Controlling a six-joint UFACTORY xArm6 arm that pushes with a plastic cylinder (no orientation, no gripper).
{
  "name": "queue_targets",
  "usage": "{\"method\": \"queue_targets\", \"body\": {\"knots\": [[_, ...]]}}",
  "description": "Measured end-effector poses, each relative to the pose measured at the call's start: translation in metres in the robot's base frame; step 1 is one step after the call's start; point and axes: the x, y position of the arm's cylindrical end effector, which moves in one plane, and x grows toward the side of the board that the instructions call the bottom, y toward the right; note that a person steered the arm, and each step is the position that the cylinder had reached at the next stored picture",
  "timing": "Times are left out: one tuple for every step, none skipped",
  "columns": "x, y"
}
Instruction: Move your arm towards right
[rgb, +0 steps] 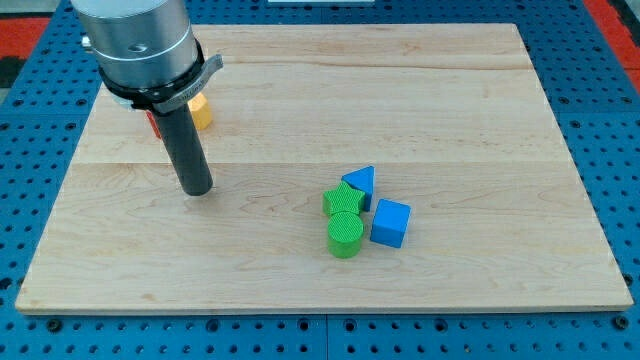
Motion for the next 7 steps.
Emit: {"method": "queue_targets", "body": {"knots": [[0.0,0.001],[0.0,0.002],[0.0,0.004],[0.0,0.008],[0.0,0.015],[0.0,0.02],[0.0,0.023]]}}
